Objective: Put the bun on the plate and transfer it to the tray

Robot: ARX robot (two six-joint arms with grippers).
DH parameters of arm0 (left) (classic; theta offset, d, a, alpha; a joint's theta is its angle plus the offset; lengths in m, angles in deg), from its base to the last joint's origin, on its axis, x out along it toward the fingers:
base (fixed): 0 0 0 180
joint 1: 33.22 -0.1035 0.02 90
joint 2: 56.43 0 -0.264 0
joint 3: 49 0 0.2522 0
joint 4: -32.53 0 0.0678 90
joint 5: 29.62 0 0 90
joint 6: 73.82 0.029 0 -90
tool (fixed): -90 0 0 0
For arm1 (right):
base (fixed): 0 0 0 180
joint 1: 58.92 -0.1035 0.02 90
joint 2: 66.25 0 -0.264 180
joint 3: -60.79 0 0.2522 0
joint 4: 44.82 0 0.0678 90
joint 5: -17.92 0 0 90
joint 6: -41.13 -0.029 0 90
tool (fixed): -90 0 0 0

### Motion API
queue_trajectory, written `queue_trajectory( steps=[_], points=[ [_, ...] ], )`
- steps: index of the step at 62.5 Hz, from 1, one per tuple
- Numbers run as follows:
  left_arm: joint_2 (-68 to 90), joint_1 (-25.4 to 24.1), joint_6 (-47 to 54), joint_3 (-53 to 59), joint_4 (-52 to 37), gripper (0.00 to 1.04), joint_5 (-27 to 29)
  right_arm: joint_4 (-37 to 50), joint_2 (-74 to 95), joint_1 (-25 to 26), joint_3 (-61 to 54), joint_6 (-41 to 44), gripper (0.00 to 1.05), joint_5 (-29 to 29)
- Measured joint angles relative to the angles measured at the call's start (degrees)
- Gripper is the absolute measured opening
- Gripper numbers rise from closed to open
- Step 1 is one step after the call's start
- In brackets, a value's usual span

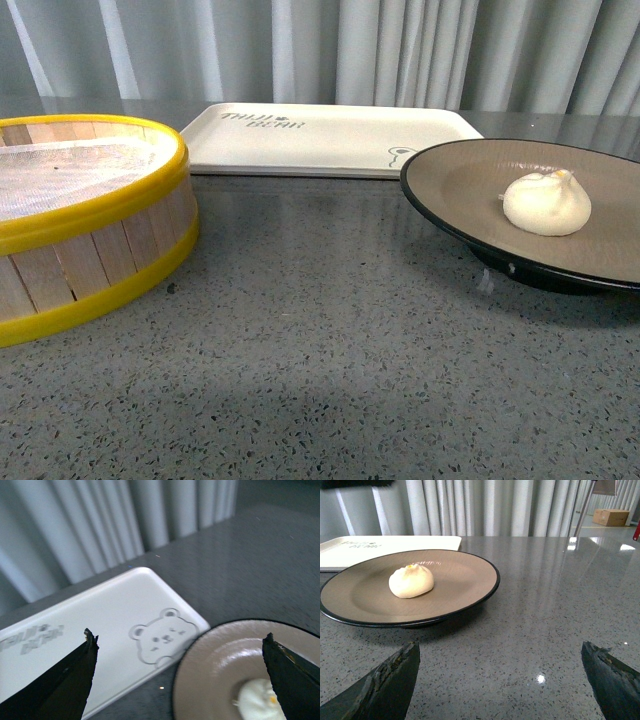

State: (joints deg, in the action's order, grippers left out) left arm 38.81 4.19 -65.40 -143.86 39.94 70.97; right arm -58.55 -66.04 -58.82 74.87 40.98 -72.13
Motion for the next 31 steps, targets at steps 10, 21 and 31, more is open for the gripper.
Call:
queue_trajectory(
  steps=[10, 21, 31],
  points=[
    [-18.4, -10.1, -5.0, 18.3, -3.1, 0.98, 3.0, 0.0, 0.0, 0.0, 0.0, 0.0, 0.96, 0.0],
    [-31.6, -20.2, -7.5, 28.9, -0.2, 0.98, -1.6, 0.0, 0.0, 0.0, 0.0, 0.0, 0.96, 0.0],
    [-43.2, -33.6, -8.5, 42.8, -8.6, 0.77, -8.2, 0.0, 0.0, 0.0, 0.0, 0.0, 0.96, 0.0]
  ],
)
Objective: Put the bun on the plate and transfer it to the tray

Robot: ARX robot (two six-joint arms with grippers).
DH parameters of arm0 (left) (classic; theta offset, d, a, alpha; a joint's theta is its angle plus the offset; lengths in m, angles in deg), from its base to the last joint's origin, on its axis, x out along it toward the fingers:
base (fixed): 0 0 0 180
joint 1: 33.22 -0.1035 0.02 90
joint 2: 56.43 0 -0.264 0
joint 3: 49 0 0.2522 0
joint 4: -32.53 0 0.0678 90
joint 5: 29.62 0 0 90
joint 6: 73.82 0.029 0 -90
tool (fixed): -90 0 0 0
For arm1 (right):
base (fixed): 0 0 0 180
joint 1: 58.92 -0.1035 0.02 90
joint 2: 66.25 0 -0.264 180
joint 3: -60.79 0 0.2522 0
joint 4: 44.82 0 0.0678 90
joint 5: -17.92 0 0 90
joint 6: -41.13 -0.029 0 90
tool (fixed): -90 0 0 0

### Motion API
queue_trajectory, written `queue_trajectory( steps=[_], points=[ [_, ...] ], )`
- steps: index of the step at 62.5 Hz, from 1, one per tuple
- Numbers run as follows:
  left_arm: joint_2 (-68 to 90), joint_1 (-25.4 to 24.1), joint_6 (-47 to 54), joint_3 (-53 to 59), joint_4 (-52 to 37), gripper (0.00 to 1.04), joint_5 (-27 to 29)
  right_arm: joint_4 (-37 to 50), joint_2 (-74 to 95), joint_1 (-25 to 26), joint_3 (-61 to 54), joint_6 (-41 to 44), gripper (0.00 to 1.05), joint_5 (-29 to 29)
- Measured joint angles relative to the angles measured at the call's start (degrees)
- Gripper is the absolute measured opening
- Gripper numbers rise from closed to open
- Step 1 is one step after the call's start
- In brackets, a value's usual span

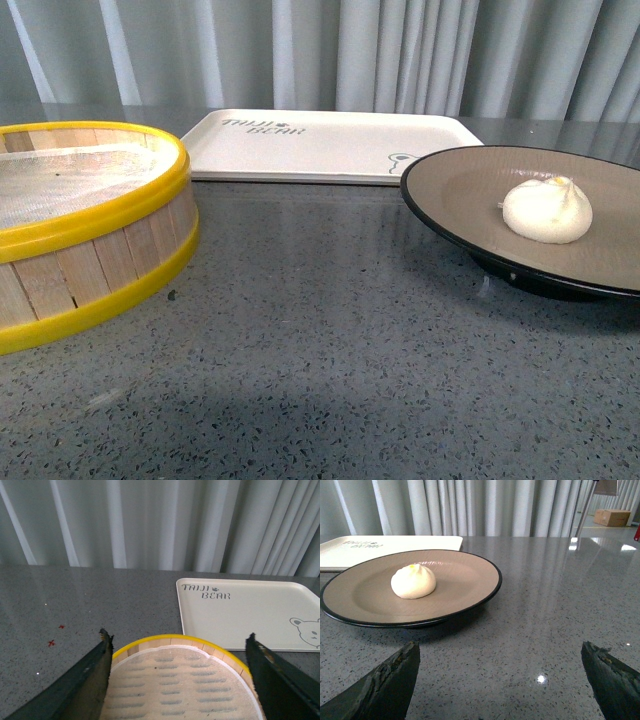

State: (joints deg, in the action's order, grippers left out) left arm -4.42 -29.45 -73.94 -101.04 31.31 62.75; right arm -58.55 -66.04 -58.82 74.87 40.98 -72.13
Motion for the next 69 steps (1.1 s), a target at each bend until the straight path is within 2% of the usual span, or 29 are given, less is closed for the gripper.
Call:
queue_trajectory(
  steps=[4, 12, 22, 38, 69],
  points=[
    [-5.4, -3.3, 0.0, 8.2, -2.8, 0.61, -1.5, 0.0, 0.0, 0.0, 0.0, 0.0, 0.96, 0.0],
    [-12.3, -3.6, 0.0, 19.1, -4.9, 0.31, -2.4, 0.0, 0.0, 0.0, 0.0, 0.0, 0.96, 0.0],
    [-16.1, -3.6, 0.0, 23.8, -6.1, 0.04, -2.4, 0.0, 0.0, 0.0, 0.0, 0.0, 0.96, 0.0],
    [-22.5, -3.6, 0.0, 30.2, -6.3, 0.04, -2.4, 0.0, 0.0, 0.0, 0.0, 0.0, 0.96, 0.0],
    [-32.4, -3.6, 0.0, 35.3, -1.5, 0.04, -2.4, 0.0, 0.0, 0.0, 0.0, 0.0, 0.96, 0.0]
  ],
)
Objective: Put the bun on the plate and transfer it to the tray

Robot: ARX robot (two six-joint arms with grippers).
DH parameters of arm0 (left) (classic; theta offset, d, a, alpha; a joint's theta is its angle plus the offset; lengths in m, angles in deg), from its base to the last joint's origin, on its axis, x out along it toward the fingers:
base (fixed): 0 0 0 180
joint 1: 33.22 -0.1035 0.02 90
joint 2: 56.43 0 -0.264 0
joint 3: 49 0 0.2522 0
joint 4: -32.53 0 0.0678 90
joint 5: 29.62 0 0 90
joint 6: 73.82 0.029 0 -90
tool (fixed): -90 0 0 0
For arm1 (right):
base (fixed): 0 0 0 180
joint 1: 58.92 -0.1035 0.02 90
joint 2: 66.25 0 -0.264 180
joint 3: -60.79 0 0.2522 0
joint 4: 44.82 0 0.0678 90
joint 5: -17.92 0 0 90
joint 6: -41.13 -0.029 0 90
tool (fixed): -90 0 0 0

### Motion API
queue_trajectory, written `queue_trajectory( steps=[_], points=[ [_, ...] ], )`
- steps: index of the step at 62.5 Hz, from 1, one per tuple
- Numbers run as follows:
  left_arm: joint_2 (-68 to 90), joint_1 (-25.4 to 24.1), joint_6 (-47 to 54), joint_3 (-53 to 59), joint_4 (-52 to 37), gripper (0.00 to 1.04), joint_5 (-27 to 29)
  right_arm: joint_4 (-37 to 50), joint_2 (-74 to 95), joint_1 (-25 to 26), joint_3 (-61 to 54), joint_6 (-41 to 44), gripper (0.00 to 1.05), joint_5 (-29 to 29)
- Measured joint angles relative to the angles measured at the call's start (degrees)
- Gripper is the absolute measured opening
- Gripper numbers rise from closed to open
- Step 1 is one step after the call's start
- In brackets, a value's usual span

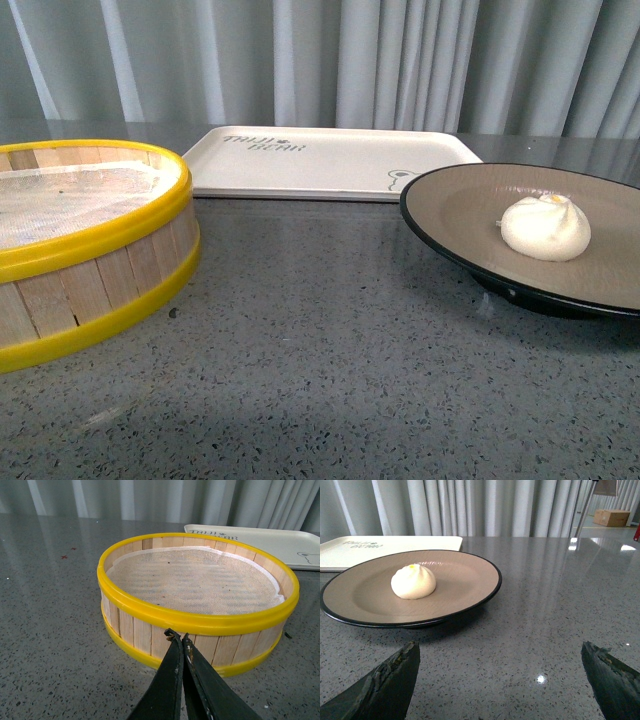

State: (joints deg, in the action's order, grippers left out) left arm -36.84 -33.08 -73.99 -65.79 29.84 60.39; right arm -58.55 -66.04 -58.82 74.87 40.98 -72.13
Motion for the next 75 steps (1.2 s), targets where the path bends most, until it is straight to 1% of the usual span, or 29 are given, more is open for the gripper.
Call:
queue_trajectory(
  steps=[13, 21, 38, 40, 45, 47, 64, 65, 69, 71, 75],
  points=[
    [-3.4, 0.0, 0.0, 1.0, 2.4, 0.04, 0.0, 0.0, 0.0, 0.0, 0.0, 0.0, 0.96, 0.0],
    [-5.3, 0.0, 0.0, 1.5, 2.1, 0.04, 0.0, 0.0, 0.0, 0.0, 0.0, 0.0, 0.96, 0.0],
    [-9.4, 0.0, 0.0, 1.5, 6.1, 0.04, 0.0, 0.0, 0.0, 0.0, 0.0, 0.0, 0.96, 0.0],
    [-10.3, 0.0, 0.0, 1.5, 6.9, 0.04, 0.0, 0.0, 0.0, 0.0, 0.0, 0.0, 0.96, 0.0],
    [-16.3, 0.0, 0.0, 1.5, 15.0, 0.04, 0.0, 0.0, 0.0, 0.0, 0.0, 0.0, 0.96, 0.0],
    [-17.8, 0.0, 0.0, 1.5, 16.0, 0.04, 0.0, 0.0, 0.0, 0.0, 0.0, 0.0, 0.96, 0.0],
    [-19.4, 0.0, 0.0, 1.5, 16.4, 0.04, 0.0, 0.0, 0.0, 0.0, 0.0, 0.0, 0.96, 0.0],
    [-19.4, 0.0, 0.0, 1.5, 16.4, 0.04, 0.0, 0.0, 0.0, 0.0, 0.0, 0.0, 0.96, 0.0],
    [-19.4, 0.0, -0.1, 1.5, 16.4, 0.16, 0.0, 0.0, 0.0, 0.0, 0.0, 0.0, 0.96, 0.0],
    [-19.4, 0.0, -0.1, 1.5, 16.4, 0.20, 0.0, 0.0, 0.0, 0.0, 0.0, 0.0, 0.96, 0.0],
    [-19.4, 0.0, -0.1, 1.5, 16.4, 0.30, 0.0, 0.0, 0.0, 0.0, 0.0, 0.0, 0.96, 0.0]
  ],
)
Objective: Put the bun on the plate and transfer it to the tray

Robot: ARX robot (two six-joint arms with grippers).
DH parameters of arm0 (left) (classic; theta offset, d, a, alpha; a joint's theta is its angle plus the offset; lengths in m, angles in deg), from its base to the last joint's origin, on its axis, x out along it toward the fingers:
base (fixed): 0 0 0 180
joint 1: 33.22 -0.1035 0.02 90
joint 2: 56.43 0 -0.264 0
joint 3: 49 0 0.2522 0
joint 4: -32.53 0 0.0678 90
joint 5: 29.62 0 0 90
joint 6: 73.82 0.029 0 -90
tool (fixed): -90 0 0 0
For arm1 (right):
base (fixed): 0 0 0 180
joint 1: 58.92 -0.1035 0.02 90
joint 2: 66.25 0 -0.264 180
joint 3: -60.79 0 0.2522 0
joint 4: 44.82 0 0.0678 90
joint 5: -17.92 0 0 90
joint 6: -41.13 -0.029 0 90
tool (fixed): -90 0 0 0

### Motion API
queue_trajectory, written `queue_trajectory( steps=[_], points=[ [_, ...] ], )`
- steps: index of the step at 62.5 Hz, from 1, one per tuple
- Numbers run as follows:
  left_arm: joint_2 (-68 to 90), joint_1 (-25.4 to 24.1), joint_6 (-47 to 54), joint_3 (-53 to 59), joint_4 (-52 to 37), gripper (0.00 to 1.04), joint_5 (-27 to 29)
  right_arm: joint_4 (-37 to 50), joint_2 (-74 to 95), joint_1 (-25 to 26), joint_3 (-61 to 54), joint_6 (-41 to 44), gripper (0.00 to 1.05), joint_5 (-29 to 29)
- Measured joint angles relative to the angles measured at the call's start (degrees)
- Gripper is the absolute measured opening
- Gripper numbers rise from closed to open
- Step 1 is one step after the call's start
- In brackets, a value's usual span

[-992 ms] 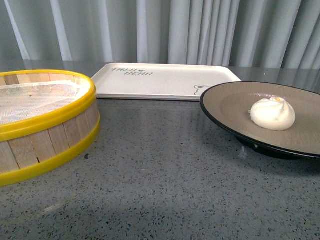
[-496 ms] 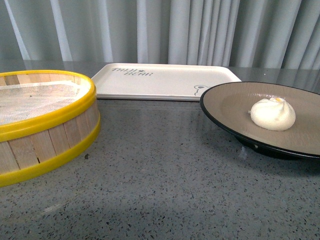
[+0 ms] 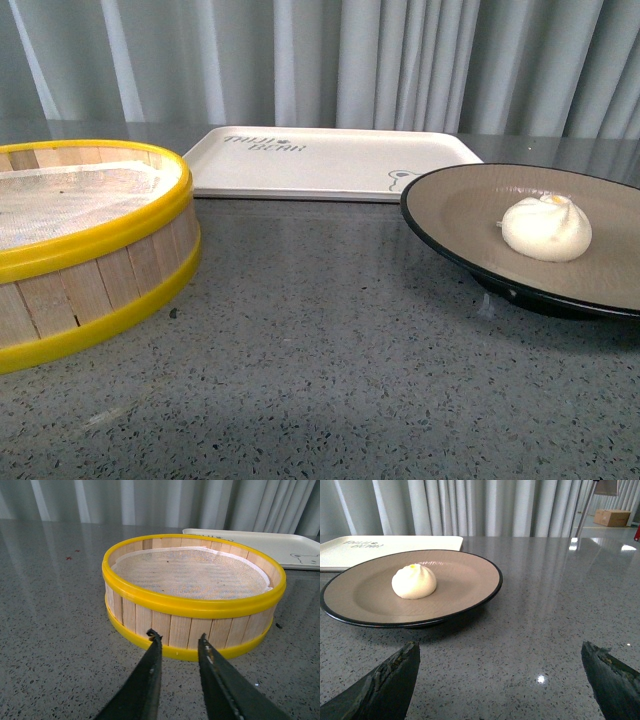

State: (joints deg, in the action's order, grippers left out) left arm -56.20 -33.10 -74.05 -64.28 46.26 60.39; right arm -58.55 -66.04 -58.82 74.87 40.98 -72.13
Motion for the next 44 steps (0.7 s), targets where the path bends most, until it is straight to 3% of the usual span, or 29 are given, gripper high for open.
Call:
queue_trajectory(
  steps=[26, 29, 34, 38, 44],
  points=[
    [0.0, 0.0, 0.0, 0.0, 0.0, 0.99, 0.0, -0.6, 0.2, -0.5, 0.1, 1.9, 0.96, 1.3],
    [0.0, 0.0, 0.1, 0.0, 0.0, 0.99, 0.0, -0.9, 1.3, -2.2, 0.5, 6.3, 0.96, 4.7],
    [0.0, 0.0, 0.1, 0.0, 0.0, 0.98, 0.0, 1.4, 3.7, -3.5, 2.2, 13.8, 0.96, 5.3],
    [0.0, 0.0, 0.1, 0.0, 0.0, 0.98, 0.0, 5.0, 6.4, -2.6, 4.3, 15.4, 0.96, 3.1],
    [0.0, 0.0, 0.1, 0.0, 0.0, 0.98, 0.0, 15.7, 16.4, 3.4, 9.6, 13.4, 0.96, -3.1]
  ],
)
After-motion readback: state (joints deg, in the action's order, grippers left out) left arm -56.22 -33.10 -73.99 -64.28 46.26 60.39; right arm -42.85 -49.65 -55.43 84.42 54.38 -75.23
